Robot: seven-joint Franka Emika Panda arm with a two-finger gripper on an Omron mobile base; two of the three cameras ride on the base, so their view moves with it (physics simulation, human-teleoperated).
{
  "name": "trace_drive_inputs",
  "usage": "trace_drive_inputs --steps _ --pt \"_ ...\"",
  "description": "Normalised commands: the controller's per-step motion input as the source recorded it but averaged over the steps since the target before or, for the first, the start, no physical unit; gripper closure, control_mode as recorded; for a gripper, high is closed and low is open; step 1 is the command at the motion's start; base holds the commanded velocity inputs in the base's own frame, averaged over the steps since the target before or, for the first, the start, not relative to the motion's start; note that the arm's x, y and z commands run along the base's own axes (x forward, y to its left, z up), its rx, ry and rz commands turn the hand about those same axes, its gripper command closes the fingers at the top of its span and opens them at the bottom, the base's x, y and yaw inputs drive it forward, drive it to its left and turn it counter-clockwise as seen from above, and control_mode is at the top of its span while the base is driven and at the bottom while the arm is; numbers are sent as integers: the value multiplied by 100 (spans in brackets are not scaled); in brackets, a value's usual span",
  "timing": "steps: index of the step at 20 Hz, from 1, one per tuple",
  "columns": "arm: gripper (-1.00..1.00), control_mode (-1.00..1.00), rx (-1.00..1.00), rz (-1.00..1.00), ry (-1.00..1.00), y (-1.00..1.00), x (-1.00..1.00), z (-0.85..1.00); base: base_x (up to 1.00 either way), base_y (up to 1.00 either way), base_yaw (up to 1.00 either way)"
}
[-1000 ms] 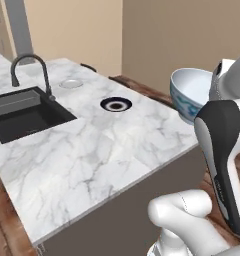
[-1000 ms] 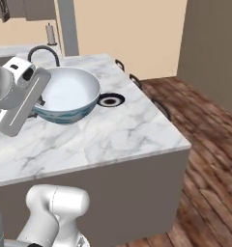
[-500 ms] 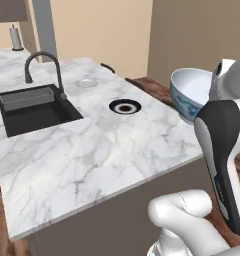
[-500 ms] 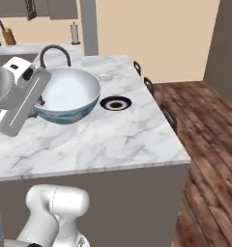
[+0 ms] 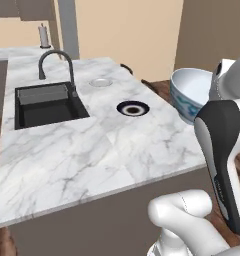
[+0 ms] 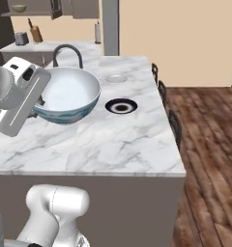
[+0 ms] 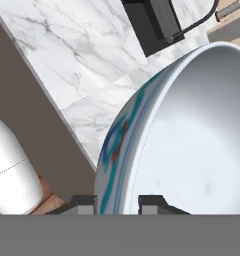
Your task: Move the bowls from the cabinet to the plates on the dining table.
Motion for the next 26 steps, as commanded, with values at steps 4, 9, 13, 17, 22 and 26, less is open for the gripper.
trace_drive_inputs --steps 4,9,13,17,22,26 --pt "100 100 0 0 0 0 0 0 23 -53 29" --pt "100 100 0 0 0 0 0 0 25 -56 27" --pt "100 100 0 0 0 0 0 0 40 -53 25" --pt "100 100 0 0 0 0 0 0 49 -49 24" --pt "100 100 0 0 0 0 0 0 64 -36 24" --pt "100 100 0 0 0 0 0 0 56 -42 22"
